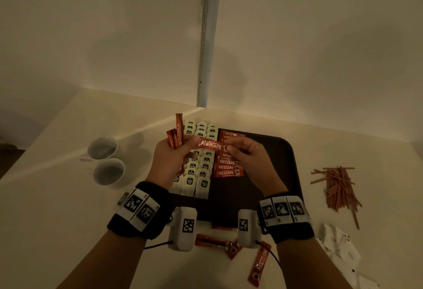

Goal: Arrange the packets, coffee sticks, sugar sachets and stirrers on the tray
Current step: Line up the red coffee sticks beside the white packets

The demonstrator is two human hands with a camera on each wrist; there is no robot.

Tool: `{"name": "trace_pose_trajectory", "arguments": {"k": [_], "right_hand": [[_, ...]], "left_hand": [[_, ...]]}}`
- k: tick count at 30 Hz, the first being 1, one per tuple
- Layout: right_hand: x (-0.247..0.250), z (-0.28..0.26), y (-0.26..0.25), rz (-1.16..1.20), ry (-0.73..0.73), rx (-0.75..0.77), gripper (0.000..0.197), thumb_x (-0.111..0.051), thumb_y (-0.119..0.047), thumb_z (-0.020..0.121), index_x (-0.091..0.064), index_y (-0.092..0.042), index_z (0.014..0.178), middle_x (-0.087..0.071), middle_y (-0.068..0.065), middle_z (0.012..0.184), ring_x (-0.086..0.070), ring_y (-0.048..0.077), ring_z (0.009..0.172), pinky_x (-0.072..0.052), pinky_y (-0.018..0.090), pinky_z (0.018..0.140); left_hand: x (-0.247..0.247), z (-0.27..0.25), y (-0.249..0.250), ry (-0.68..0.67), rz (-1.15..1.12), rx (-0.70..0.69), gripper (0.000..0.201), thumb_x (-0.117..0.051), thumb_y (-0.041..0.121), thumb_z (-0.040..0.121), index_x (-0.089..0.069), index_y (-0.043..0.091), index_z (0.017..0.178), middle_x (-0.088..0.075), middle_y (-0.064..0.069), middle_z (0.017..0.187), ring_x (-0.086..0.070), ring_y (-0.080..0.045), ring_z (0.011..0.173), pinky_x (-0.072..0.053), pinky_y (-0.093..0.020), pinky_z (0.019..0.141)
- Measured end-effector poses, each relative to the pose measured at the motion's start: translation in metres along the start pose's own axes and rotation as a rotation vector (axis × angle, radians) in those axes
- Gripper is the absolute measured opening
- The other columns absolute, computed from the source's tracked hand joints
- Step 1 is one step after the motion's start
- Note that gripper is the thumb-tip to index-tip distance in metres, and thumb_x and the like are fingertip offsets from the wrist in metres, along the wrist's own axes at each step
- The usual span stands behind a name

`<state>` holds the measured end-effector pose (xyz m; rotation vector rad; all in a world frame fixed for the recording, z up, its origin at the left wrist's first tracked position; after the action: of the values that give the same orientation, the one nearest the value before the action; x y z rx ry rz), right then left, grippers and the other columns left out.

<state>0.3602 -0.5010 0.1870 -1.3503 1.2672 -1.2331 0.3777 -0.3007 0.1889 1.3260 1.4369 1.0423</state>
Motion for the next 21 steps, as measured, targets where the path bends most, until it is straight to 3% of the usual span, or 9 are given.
{"name": "trace_pose_trajectory", "arguments": {"k": [3,5,10,21], "right_hand": [[0.022,0.003,0.017,-0.15,0.025,-0.046,0.017,-0.057,-0.009,0.089,-0.064,-0.022,0.095,-0.066,0.001,0.105,-0.065,0.015,0.096,-0.056,0.031,0.081],[0.038,0.005,0.039,-0.293,0.053,-0.099,0.016,-0.057,-0.007,0.088,-0.063,-0.02,0.095,-0.064,-0.001,0.105,-0.063,0.012,0.097,-0.055,0.031,0.084],[0.055,0.0,0.1,-0.543,0.037,-0.243,0.023,-0.06,-0.006,0.086,-0.059,-0.029,0.085,-0.062,-0.008,0.101,-0.058,0.009,0.1,-0.046,0.027,0.092],[0.054,0.0,0.13,-0.517,0.2,-0.328,0.013,-0.063,-0.008,0.086,-0.062,-0.019,0.092,-0.059,-0.006,0.1,-0.055,0.008,0.098,-0.042,0.022,0.084]], "left_hand": [[0.012,0.0,-0.008,0.052,-0.026,0.097,0.024,-0.055,0.035,0.094,-0.064,0.013,0.088,-0.044,0.005,0.049,-0.054,-0.011,0.043,-0.041,-0.022,0.048],[0.019,0.001,-0.016,0.063,-0.027,0.15,0.021,-0.054,0.033,0.095,-0.059,0.014,0.088,-0.038,0.007,0.05,-0.043,-0.009,0.039,-0.038,-0.021,0.042],[0.024,0.002,-0.029,0.011,-0.08,0.235,0.013,-0.048,0.018,0.096,-0.044,0.018,0.084,-0.037,0.004,0.056,-0.031,-0.01,0.04,-0.029,-0.021,0.035],[0.027,-0.001,-0.033,-0.002,-0.079,0.244,0.018,-0.049,0.016,0.096,-0.043,0.018,0.078,-0.039,0.006,0.051,-0.031,-0.009,0.039,-0.029,-0.021,0.037]]}}
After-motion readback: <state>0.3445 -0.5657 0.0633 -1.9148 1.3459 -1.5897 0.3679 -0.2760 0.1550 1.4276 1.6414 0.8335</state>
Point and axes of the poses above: each hand's wrist, its own z-axis towards the middle knuckle, its own x-axis out of the back of the hand, y = z × x, the point moved 8 cm from there along z, towards the middle knuckle
